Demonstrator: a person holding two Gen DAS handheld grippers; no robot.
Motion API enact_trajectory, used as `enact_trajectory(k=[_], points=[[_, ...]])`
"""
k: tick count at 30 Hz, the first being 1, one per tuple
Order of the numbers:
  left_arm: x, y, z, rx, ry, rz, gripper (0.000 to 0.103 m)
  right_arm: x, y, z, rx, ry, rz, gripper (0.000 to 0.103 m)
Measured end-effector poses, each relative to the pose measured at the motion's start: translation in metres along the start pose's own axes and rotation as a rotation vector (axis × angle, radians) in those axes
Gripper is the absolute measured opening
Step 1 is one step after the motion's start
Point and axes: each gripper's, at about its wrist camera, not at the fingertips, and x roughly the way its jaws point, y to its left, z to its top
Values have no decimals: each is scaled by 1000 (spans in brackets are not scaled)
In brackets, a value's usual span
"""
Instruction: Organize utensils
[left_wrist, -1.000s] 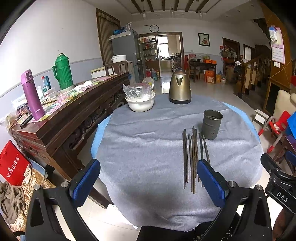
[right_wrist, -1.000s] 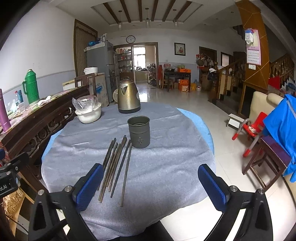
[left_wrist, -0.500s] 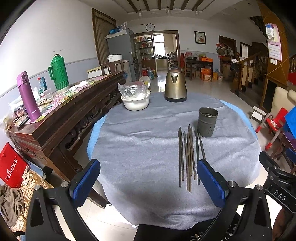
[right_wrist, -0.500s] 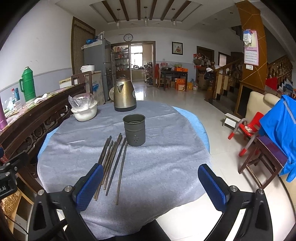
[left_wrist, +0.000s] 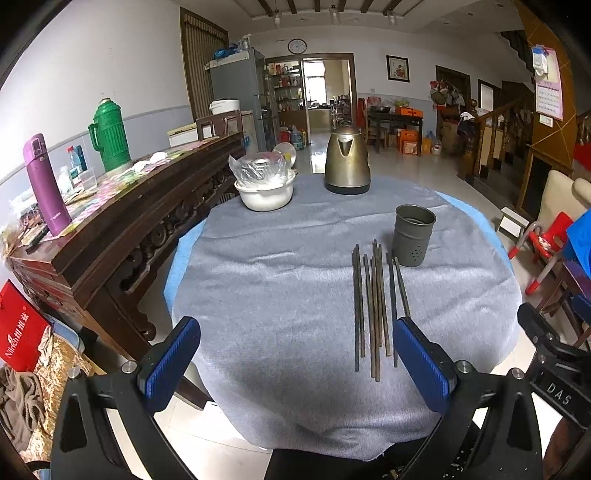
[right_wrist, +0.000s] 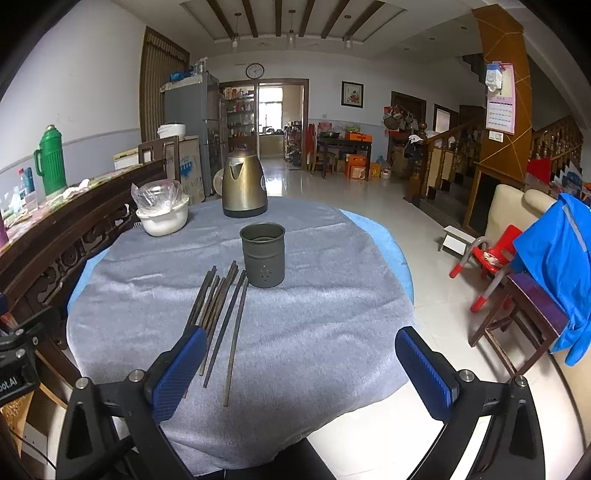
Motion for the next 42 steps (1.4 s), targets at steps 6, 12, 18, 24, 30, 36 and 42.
enact_trajectory(k=[6, 12, 18, 24, 30, 36, 42], points=[[19, 1, 7, 6, 21, -13, 103, 12, 4, 6, -21, 22, -29, 103], [52, 12, 18, 4, 71, -46, 103, 34, 4, 21, -5, 60, -5, 103], [106, 21, 24, -7, 201, -177, 103, 90, 0, 39, 76, 171, 181, 92], [175, 11, 34, 25, 337, -289, 98, 177, 13, 39, 146, 379, 303, 42], [229, -8, 46, 54, 472, -397, 65, 237, 35, 32, 166, 495, 348, 35], [266, -24, 51, 61, 582, -428, 54, 272, 42, 29, 179, 571, 339, 28], [286, -37, 45, 70, 642, -423, 54, 288, 44, 25, 183, 616, 346, 28]])
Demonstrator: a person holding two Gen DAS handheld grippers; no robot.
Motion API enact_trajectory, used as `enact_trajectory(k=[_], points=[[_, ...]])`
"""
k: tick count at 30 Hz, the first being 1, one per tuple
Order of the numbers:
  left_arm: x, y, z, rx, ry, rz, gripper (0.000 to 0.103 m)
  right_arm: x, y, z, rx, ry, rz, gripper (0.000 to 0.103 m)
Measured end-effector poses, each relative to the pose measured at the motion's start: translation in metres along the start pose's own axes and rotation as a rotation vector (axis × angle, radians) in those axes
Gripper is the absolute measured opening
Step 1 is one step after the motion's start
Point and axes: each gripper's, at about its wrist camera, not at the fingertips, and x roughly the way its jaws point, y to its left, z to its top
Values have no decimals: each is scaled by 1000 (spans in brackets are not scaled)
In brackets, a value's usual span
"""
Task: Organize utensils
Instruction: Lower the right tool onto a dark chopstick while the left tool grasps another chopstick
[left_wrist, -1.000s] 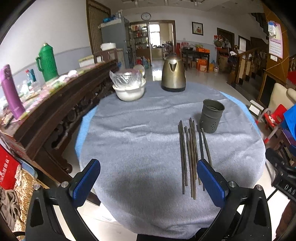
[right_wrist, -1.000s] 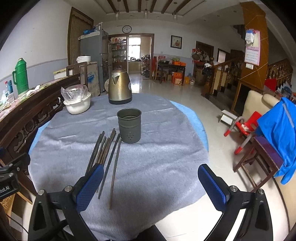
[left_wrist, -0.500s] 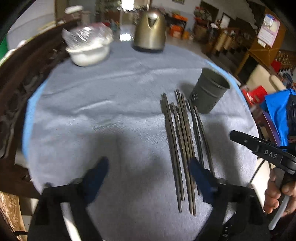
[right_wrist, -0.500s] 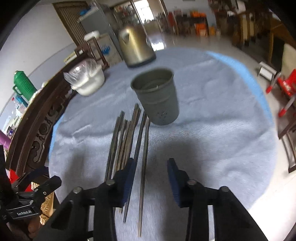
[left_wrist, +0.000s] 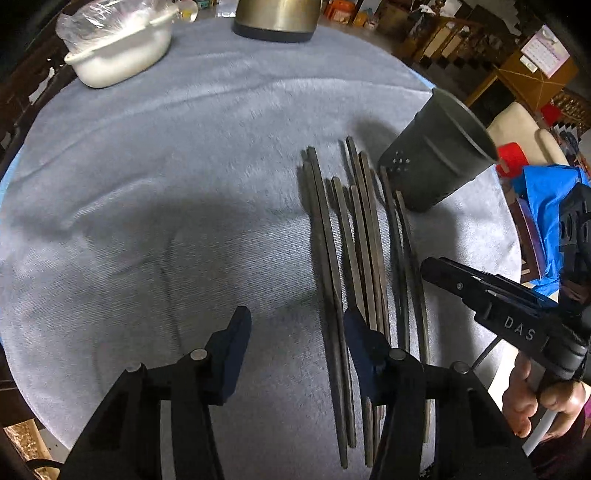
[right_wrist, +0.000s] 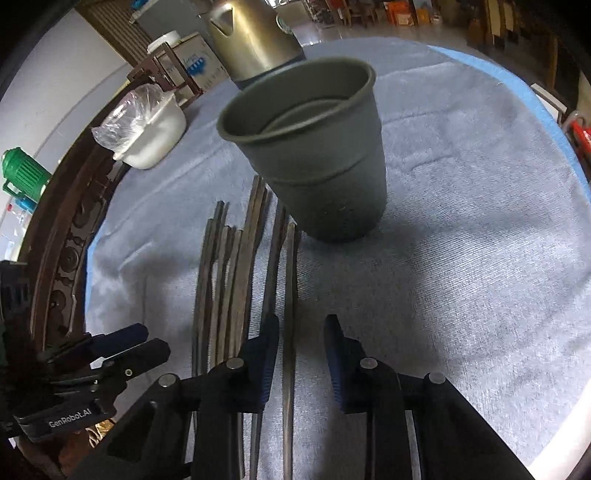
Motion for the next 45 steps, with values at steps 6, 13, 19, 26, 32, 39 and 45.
enact_trajectory(k=[6, 13, 19, 26, 32, 39, 45], points=[[15, -2, 10, -18, 18, 38, 54, 7, -1, -3, -14, 15, 5, 24], [20, 0, 28, -55, 2, 43, 54, 4, -11, -4, -10, 10, 8, 24], [23, 4, 37, -100, -21, 59, 55, 4, -13, -1, 6, 13, 10, 24], [21, -14, 27, -56, -25, 85, 55, 4, -9, 1, -16, -1, 9, 24], [17, -3, 14, -89, -7, 83, 54, -4, -23, 1, 21, 1, -29, 24], [16, 15, 20, -152, 13, 52, 55, 5, -12, 10, 16, 16, -25, 26], [13, 11, 25, -148, 5, 74, 55, 6, -12, 6, -11, 1, -29, 25]])
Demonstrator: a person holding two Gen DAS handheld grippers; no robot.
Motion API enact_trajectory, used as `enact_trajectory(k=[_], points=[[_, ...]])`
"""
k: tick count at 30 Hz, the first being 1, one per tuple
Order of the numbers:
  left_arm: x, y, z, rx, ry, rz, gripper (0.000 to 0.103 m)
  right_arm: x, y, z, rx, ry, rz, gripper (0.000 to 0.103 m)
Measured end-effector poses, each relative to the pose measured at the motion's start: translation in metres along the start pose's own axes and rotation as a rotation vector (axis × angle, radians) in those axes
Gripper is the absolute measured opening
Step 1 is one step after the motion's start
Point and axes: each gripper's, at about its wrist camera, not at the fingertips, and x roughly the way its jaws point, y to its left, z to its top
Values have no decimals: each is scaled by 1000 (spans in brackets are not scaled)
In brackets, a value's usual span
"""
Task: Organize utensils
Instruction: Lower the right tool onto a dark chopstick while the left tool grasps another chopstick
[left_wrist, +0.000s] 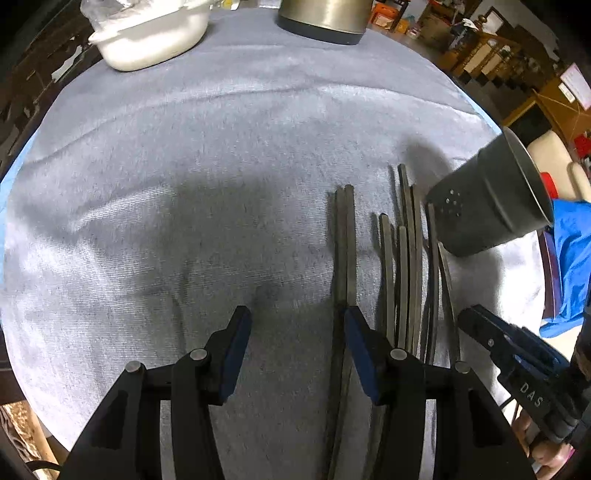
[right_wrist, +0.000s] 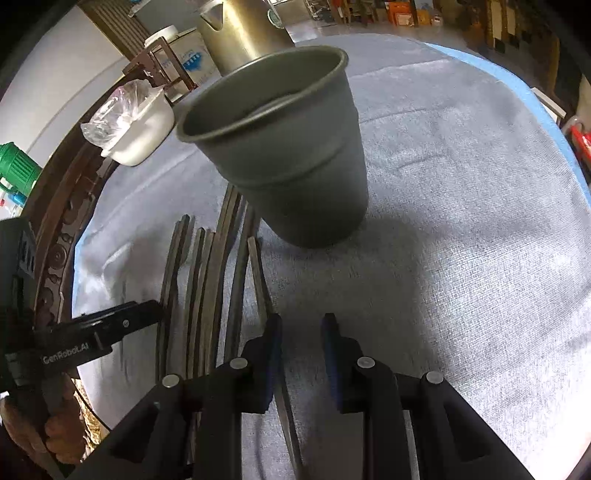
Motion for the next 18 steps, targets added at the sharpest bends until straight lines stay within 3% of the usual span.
enact_trajectory(k=[3, 7, 15, 18], points=[[-11, 6, -4, -24, -3, -30, 55, -1, 0, -3, -10, -3, 1, 25], [-16, 18, -9, -20, -18, -2, 55, -2, 0, -4, -19, -13, -3, 25], [-9, 4, -10, 36, -36, 72, 54, -2, -5, -5, -8, -15, 23, 25], [-14, 5, -14, 15, -25, 56, 54, -3, -6, -5, -6, -14, 26, 25]])
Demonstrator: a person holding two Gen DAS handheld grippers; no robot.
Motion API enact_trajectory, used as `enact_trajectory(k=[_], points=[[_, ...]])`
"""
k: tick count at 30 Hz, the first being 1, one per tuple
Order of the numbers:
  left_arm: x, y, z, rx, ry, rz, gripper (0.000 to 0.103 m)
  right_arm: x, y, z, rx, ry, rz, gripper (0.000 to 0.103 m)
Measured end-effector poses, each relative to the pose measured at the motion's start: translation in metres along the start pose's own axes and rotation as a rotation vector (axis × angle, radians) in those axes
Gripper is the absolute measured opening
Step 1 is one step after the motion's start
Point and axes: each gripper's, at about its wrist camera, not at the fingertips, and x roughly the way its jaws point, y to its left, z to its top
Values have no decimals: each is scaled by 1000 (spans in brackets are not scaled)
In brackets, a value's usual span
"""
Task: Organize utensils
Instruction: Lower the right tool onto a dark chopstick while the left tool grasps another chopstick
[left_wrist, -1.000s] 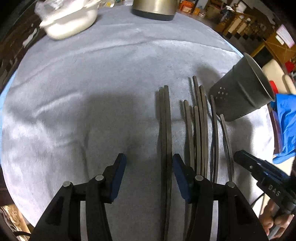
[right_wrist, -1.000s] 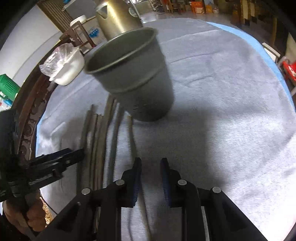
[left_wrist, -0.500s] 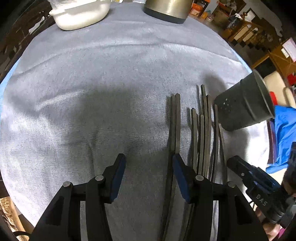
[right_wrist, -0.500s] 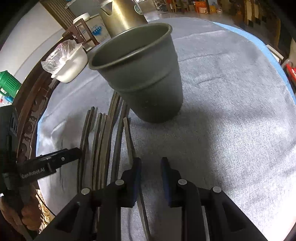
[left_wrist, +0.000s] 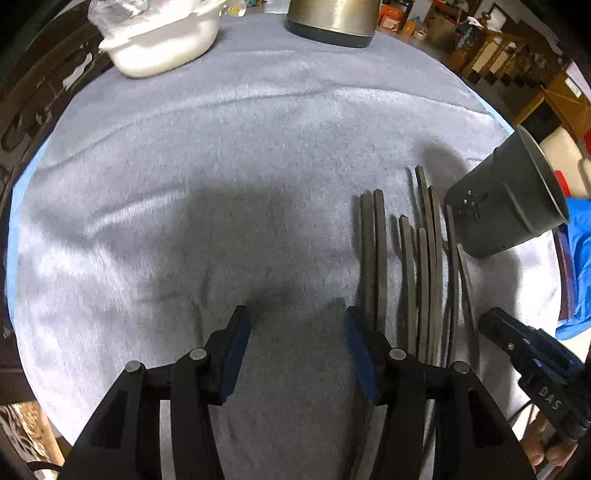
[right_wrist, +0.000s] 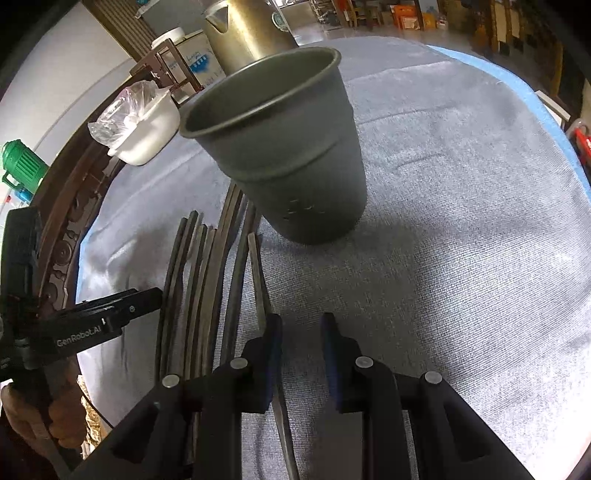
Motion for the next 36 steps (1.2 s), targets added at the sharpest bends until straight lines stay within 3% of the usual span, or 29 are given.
enact_trajectory(k=[4, 7, 11, 15, 28, 36], points=[[2, -11, -8, 34, -11, 36, 54, -1, 2, -1, -8, -7, -17, 25], [7, -22, -11, -4, 12, -44, 54, -2, -1, -1, 15, 0, -2, 25], [1, -20, -15, -22, -2, -71, 54, -3, -13, -1, 72, 7, 65, 26], [1, -25, -10, -16, -4, -90, 54, -4, -10, -3, 43, 0, 49, 26], [-6, -14, -12, 12, -31, -38, 55, -5, -7, -3, 2, -14, 28, 26], [-7, 9, -12, -32, -5, -44, 55, 0, 3, 10, -9, 38, 23, 26]])
